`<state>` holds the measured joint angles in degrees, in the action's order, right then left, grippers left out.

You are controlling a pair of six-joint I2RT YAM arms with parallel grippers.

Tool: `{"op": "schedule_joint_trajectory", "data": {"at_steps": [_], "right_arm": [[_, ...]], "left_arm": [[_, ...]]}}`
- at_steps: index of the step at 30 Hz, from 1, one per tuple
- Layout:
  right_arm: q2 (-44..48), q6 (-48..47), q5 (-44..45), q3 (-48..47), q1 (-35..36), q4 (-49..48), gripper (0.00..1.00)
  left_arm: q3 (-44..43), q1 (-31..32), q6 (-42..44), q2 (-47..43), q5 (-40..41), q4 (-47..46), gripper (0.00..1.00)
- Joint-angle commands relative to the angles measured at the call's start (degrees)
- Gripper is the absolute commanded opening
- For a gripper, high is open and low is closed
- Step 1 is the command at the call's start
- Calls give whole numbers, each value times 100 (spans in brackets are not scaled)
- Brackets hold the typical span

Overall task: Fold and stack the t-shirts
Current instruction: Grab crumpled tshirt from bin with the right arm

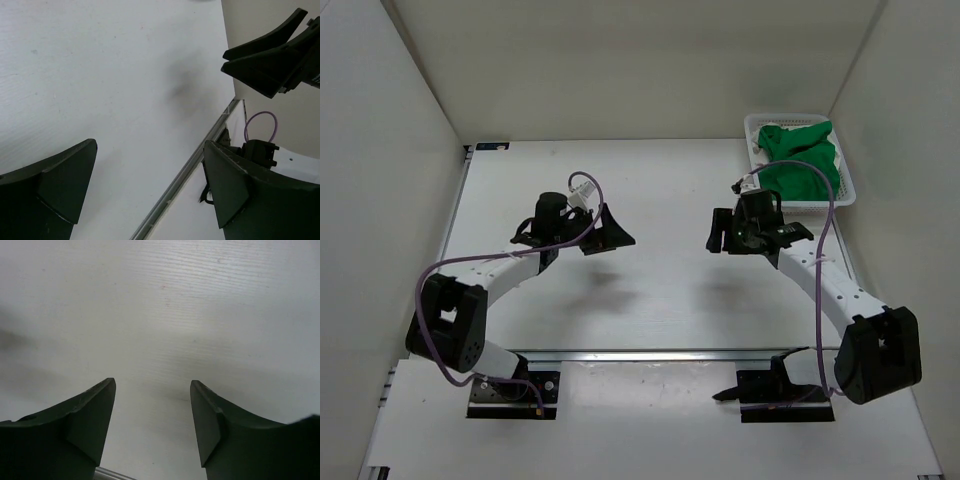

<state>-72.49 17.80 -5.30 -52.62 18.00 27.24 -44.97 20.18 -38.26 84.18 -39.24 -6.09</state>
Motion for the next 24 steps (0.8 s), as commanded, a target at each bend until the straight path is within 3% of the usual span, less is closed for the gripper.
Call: {"op": "schedule_joint_trajectory", "data": {"at_steps": [1, 5, 7, 9, 10, 11, 12, 13, 16, 17, 19, 21, 24], "right_arm": [[-125, -66, -94, -389, -33, -255, 59], [-283, -172, -637, -714, -253, -280, 45], [-231, -225, -1095, -758, -314, -508, 37], [-100, -303, -1167, -758, -324, -667, 31], [-99, -312, -905, -732, -315, -720, 22], [-134, -286, -528, -924, -315, -573, 8], [-247, -338, -351, -1143, -306, -493, 0], [-283, -365, -18, -1241, -419, -362, 0], [-704, -348, -216, -1672, -1242, -176, 0], [-905, -322, -234, -1855, -1403, -141, 0], [-1214, -408, 272, -2199, -1965, -18, 0], [-1713, -575, 950, -2593, -2169, -105, 2], [-2539, -743, 1418, -3322, -2423, 17, 26]], "left_arm": [[-319, 117, 371, -473, 556, 458, 99], [-443, 530, 627, -806, 1112, 724, 99], [-224, 391, 435, -860, 187, -132, 99], [223, 180, -501, -729, -819, -1290, 98], [347, 83, -864, -667, -1196, -2177, 99], [505, 12, -1285, -466, -1287, -2578, 98], [524, 12, -1411, -377, -1261, -2599, 99], [472, 55, -1360, -324, -1122, -2364, 98], [297, 432, -719, -490, -289, -1409, 31], [26, 642, -239, -499, 184, -743, 17], [-319, 880, 292, -578, 899, 7, 14], [-172, 1031, 373, -727, 1164, 3, 14], [373, 969, 4, -1017, 1086, -638, 17]]}}
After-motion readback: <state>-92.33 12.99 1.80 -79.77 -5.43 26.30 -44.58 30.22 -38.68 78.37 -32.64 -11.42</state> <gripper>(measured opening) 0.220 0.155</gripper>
